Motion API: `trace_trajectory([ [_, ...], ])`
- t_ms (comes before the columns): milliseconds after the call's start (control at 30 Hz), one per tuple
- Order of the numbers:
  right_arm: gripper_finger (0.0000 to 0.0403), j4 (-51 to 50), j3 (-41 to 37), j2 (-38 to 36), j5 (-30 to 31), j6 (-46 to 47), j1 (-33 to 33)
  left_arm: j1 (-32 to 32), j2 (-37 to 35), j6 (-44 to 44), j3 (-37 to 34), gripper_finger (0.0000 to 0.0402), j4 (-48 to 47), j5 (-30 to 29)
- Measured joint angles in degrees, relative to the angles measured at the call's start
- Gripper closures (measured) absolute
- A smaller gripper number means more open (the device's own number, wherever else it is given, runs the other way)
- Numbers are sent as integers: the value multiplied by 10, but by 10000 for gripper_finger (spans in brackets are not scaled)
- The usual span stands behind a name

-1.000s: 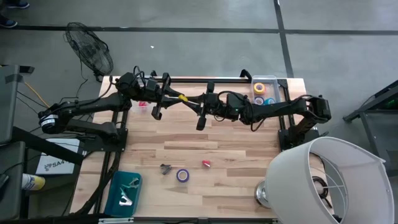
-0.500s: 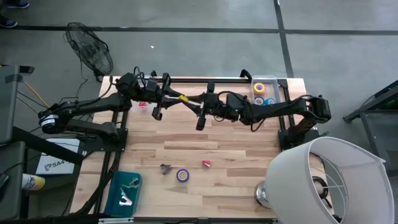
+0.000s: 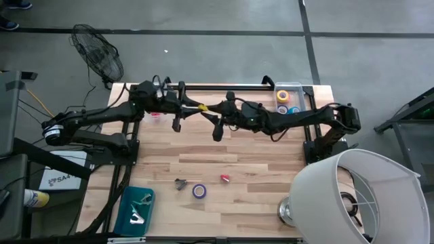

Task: Pick and place Stapler, Stapler remover, tape
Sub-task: Put the yellow stapler into the left transparent bin

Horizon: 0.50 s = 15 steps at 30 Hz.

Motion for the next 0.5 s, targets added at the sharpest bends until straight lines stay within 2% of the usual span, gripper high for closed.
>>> trace_trajectory([
  [200, 297, -81, 0, 1, 39, 42, -1, 0, -1, 47, 0, 343, -88, -87],
  [333, 297, -129, 0, 1, 38, 71, 3, 3, -6, 78, 0, 343, -151, -210],
  [500, 297, -151, 0, 1, 35, 81, 4, 10, -15, 90, 0, 343, -239, -311],
])
